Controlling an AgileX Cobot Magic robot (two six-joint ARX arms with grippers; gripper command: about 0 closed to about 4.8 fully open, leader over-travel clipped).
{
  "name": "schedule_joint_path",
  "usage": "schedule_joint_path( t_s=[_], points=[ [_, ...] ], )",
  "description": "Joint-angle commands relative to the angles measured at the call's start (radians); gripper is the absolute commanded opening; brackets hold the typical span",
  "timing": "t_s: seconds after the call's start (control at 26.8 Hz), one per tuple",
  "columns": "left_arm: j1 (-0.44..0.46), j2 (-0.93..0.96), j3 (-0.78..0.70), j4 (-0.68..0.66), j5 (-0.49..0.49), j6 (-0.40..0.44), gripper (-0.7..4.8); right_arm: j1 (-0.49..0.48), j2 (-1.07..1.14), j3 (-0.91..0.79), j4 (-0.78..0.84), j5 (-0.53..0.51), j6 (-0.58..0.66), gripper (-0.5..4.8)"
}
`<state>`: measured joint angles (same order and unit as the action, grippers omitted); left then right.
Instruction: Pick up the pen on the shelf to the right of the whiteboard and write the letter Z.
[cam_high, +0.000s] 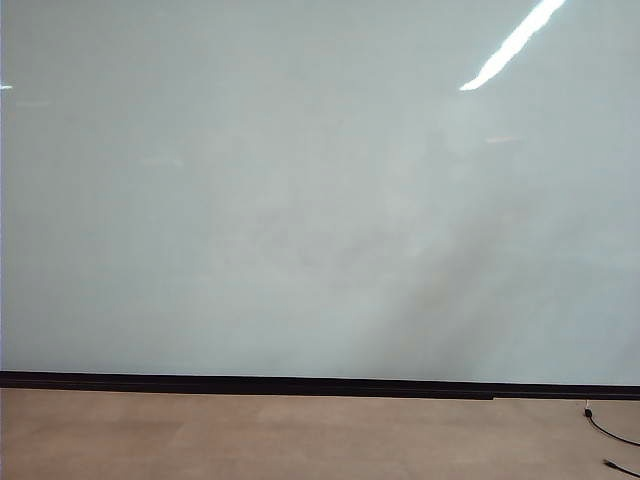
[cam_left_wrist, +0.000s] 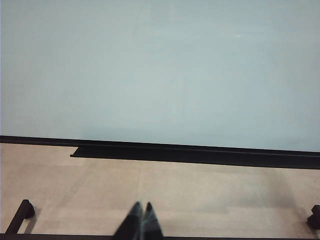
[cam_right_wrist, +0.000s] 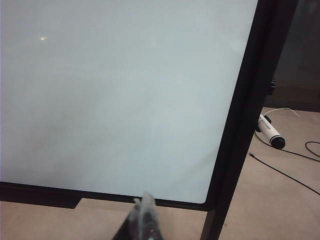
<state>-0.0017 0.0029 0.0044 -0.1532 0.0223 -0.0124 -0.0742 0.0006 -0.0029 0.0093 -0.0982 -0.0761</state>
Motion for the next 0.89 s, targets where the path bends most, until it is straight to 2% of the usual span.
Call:
schedule_joint_path(
  t_s=[0.04, 0.56, 0.67, 0.75, 0.78, 0.82, 0.89],
  points=[
    [0.000, 0.000, 0.002, 0.011, 0.000, 0.005, -0.05, -0.001, 0.001, 0.003, 0.010, -0.002, -0.002, -0.05],
    [0.000, 0.000, 0.002, 0.011, 0.000, 0.005, -0.05, -0.001, 0.001, 0.003, 0.011, 0.010, -0.003, -0.05],
    [0.000, 0.000, 0.002, 0.011, 0.000, 0.005, -0.04, -0.001, 0.001, 0.003, 0.009, 0.105, -0.003, -0.05],
    [0.000, 0.000, 0.002, 0.011, 0.000, 0.005, -0.05, -0.001, 0.001, 0.003, 0.008, 0.222, -0.003, -0.05],
    [0.000, 0.000, 0.002, 0.011, 0.000, 0.005, -0.04, -0.001, 0.001, 0.003, 0.008, 0.353, -0.003, -0.05],
    [0.000, 0.000, 0.002, 0.011, 0.000, 0.005, -0.04, -0.001, 0.001, 0.003, 0.006, 0.432, -0.003, -0.05],
    [0.000, 0.000, 0.002, 0.011, 0.000, 0.005, -0.05, -0.001, 0.001, 0.003, -0.002, 0.460, -0.003, -0.05]
  ],
)
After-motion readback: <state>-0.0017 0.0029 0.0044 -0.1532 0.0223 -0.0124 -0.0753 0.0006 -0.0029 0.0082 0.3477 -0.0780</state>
